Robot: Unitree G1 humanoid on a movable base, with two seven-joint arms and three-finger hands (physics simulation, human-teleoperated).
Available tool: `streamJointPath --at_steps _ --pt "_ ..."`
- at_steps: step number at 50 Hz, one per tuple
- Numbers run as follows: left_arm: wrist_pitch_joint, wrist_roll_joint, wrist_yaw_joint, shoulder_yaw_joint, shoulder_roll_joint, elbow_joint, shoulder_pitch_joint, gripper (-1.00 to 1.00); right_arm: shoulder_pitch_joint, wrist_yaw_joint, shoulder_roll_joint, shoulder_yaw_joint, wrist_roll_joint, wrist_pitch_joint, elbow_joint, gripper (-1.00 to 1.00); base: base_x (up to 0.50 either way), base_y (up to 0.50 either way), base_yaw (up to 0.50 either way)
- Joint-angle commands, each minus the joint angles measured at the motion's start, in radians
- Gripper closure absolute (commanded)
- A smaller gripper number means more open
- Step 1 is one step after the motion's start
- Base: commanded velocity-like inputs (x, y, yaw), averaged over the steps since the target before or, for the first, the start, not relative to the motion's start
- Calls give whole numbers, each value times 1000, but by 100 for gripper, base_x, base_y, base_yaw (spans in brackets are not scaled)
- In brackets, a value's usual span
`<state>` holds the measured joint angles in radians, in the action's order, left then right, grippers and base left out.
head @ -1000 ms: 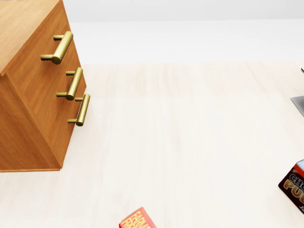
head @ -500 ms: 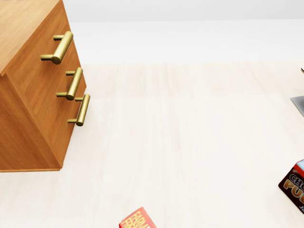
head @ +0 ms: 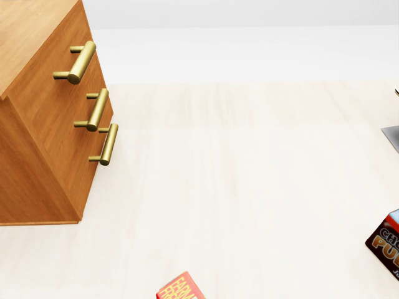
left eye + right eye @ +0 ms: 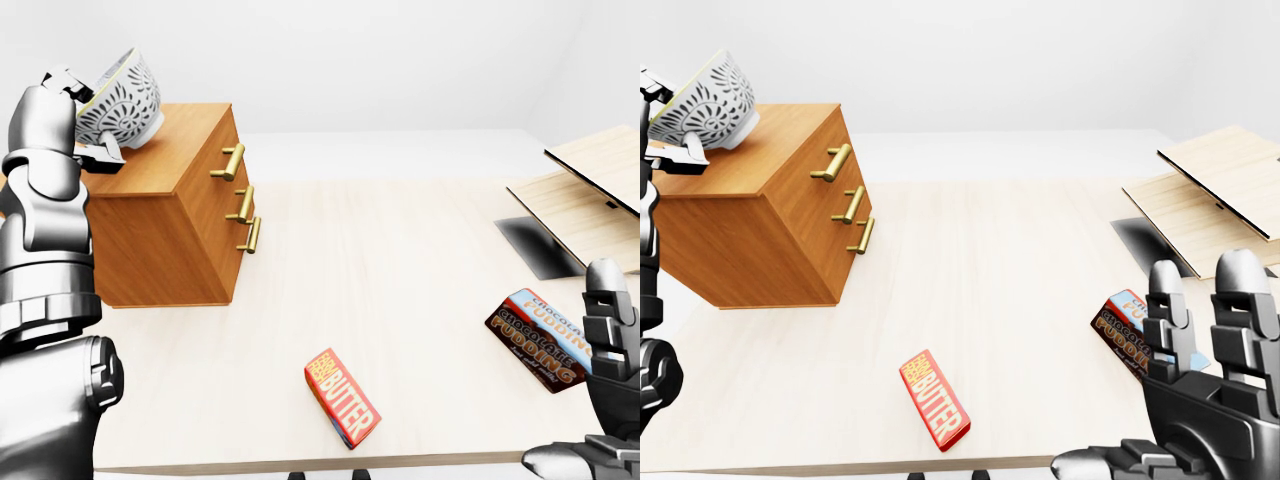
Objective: Close the top drawer of the cabinet and put the bowl on top of it.
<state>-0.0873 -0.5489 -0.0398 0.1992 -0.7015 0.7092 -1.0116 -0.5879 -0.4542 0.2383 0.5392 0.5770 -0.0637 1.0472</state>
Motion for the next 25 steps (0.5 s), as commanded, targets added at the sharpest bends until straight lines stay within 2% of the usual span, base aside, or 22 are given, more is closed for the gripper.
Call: streamJointPath --at_steps 1,16,18,19,25 --pt "0 -11 18 5 3 38 3 100 5 -2 3 4 0 -4 0 -100 0 0 0" --pt "0 -14 14 -6 16 65 -5 100 8 -14 12 5 -7 -7 0 -100 0 0 0" --pt "0 -15 22 -6 16 74 -6 49 6 -11 10 4 -5 -7 0 -100 0 0 0" --pt "0 -16 16 -9 17 79 -5 -100 4 -11 10 3 -5 -4 0 -100 0 0 0" --pt "0 -24 12 -9 18 69 -6 -100 2 -7 7 -5 -10 -1 0 -100 0 0 0"
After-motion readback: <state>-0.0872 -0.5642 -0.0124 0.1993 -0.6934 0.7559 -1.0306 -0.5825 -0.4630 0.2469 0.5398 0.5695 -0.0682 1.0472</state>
